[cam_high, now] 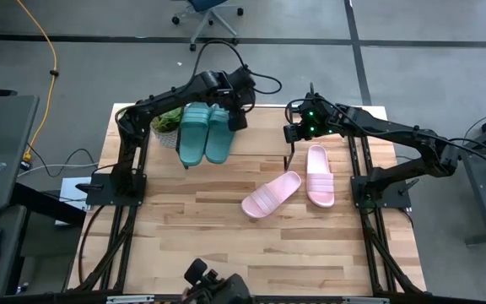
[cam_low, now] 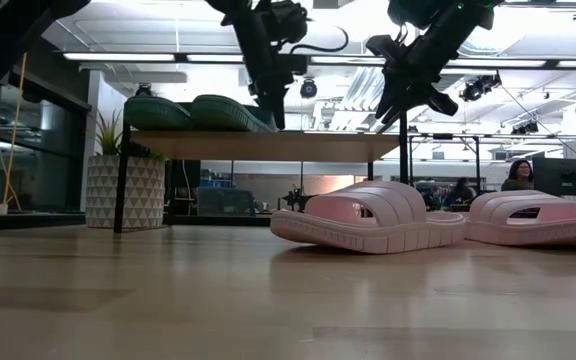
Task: Pick and place slides into the shelf
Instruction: Put the green slide on the shelf
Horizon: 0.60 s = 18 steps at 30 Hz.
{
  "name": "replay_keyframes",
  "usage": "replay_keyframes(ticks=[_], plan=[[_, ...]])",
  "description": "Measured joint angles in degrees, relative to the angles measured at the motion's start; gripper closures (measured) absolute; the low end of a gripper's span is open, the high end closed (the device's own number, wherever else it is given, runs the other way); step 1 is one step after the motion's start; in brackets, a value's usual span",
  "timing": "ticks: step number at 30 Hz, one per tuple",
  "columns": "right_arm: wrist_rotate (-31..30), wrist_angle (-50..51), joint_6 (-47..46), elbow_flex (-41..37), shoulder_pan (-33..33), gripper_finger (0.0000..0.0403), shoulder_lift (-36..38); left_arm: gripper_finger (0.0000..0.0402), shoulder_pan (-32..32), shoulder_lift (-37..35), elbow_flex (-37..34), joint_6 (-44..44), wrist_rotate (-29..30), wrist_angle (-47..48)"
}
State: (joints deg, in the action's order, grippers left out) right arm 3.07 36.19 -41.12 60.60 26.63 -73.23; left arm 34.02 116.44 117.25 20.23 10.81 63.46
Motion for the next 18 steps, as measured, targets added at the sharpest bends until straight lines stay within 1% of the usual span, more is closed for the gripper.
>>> replay_keyframes(ticks=[8,15,18], plan=[[0.02,0.02,0.0,0.0,0.0,0.0348,0.01,0.0241,0.87,-0.02,0.0,0.24,-0.05,-0.12],[0.23,0.06,-0.42,0.0,0.02,0.0348,0.02,0.0241,1.34,-0.09,0.0,-0.41,-11.17,-5.3],[0.31,0.06,-0.62,0.0,0.02,0.0348,0.02,0.0241,1.6,-0.09,0.0,-0.67,-12.85,-5.02]])
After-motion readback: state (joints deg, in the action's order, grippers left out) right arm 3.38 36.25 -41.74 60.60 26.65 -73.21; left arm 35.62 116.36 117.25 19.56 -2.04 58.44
